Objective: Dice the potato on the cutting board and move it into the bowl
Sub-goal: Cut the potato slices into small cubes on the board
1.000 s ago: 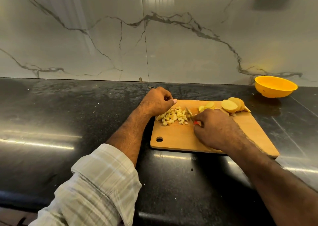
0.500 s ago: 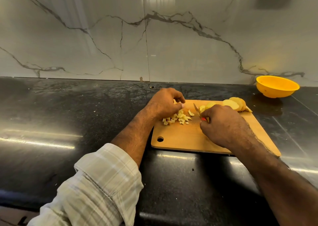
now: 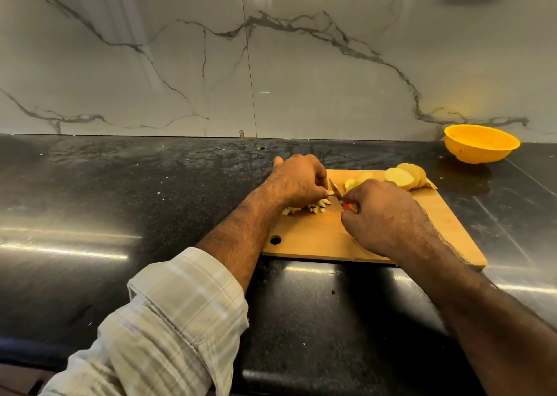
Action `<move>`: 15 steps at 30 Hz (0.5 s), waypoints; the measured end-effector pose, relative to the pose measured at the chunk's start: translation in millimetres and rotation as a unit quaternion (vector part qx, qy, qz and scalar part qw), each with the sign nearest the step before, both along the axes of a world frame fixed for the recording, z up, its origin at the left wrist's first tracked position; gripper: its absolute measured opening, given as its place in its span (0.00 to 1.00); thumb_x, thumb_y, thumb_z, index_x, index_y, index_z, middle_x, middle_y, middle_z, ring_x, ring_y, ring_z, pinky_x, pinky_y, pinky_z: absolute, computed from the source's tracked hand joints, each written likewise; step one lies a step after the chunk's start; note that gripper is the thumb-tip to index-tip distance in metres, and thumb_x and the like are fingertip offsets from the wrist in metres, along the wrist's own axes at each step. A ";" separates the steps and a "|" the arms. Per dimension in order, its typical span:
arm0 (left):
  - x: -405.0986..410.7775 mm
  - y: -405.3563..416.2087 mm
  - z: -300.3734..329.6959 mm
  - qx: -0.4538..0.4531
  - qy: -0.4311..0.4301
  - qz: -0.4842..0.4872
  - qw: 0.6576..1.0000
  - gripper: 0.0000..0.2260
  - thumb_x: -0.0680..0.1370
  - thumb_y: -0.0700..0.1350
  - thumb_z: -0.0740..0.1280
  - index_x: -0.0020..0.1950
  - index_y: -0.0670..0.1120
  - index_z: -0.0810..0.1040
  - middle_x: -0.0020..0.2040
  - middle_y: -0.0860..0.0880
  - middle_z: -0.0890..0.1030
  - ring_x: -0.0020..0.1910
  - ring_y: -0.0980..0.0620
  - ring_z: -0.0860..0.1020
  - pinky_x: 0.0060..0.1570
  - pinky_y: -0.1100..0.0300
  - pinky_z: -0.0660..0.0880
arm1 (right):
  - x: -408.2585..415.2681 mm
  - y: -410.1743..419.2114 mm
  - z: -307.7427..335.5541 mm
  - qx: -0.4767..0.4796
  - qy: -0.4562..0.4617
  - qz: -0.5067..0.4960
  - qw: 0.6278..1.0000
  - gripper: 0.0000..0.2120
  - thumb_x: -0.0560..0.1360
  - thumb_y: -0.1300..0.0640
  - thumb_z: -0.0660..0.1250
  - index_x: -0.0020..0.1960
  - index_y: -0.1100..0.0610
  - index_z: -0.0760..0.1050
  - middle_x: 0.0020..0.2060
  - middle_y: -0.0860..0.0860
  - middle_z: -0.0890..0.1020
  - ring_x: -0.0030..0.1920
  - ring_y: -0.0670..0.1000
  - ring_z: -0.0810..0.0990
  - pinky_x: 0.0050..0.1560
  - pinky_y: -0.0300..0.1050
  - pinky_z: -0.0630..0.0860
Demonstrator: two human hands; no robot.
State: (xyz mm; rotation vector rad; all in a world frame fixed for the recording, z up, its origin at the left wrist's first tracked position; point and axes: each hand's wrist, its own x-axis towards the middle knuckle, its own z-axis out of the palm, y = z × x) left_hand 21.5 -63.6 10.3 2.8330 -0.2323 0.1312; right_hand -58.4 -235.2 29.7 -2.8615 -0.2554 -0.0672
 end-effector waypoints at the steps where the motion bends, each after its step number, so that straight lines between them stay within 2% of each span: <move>1: 0.2 -0.7 -0.2 -0.001 0.000 0.002 1.000 0.03 0.79 0.53 0.74 0.48 0.56 0.85 0.50 0.57 0.81 0.56 0.55 0.75 0.67 0.42 0.61 | -1.2 1.0 0.0 -0.006 0.005 0.004 1.000 0.20 0.78 0.47 0.69 0.69 0.46 0.79 0.61 0.50 0.82 0.56 0.52 0.79 0.54 0.50 0.83; 5: -0.8 -1.1 2.9 -0.002 0.002 0.006 1.000 0.02 0.79 0.51 0.74 0.49 0.55 0.86 0.46 0.59 0.81 0.53 0.56 0.75 0.67 0.42 0.62 | -4.0 9.0 -1.6 -0.049 0.012 0.022 0.998 0.18 0.78 0.50 0.69 0.67 0.49 0.78 0.58 0.50 0.81 0.53 0.52 0.77 0.53 0.49 0.81; 8: -2.0 1.2 3.9 -0.005 0.015 0.003 1.000 0.03 0.79 0.48 0.73 0.49 0.55 0.87 0.43 0.61 0.80 0.52 0.56 0.75 0.65 0.42 0.62 | -3.8 13.3 -1.4 -0.047 0.011 0.023 0.999 0.17 0.79 0.50 0.69 0.67 0.50 0.77 0.59 0.51 0.80 0.52 0.51 0.75 0.52 0.48 0.80; 12: -3.6 3.6 3.2 -0.020 0.006 0.015 1.000 0.01 0.78 0.49 0.74 0.48 0.55 0.86 0.45 0.59 0.82 0.54 0.56 0.77 0.65 0.42 0.63 | -3.9 7.5 -2.6 -0.017 -0.019 0.012 1.000 0.19 0.79 0.49 0.67 0.69 0.48 0.79 0.60 0.50 0.82 0.55 0.53 0.79 0.52 0.49 0.81; 15: -3.4 1.1 3.1 -0.018 0.007 0.019 1.000 0.01 0.78 0.50 0.75 0.48 0.54 0.86 0.45 0.58 0.83 0.53 0.55 0.77 0.65 0.41 0.62 | -4.2 7.6 -3.5 -0.024 -0.022 0.023 0.999 0.19 0.78 0.48 0.67 0.68 0.47 0.79 0.59 0.50 0.82 0.53 0.52 0.78 0.48 0.47 0.79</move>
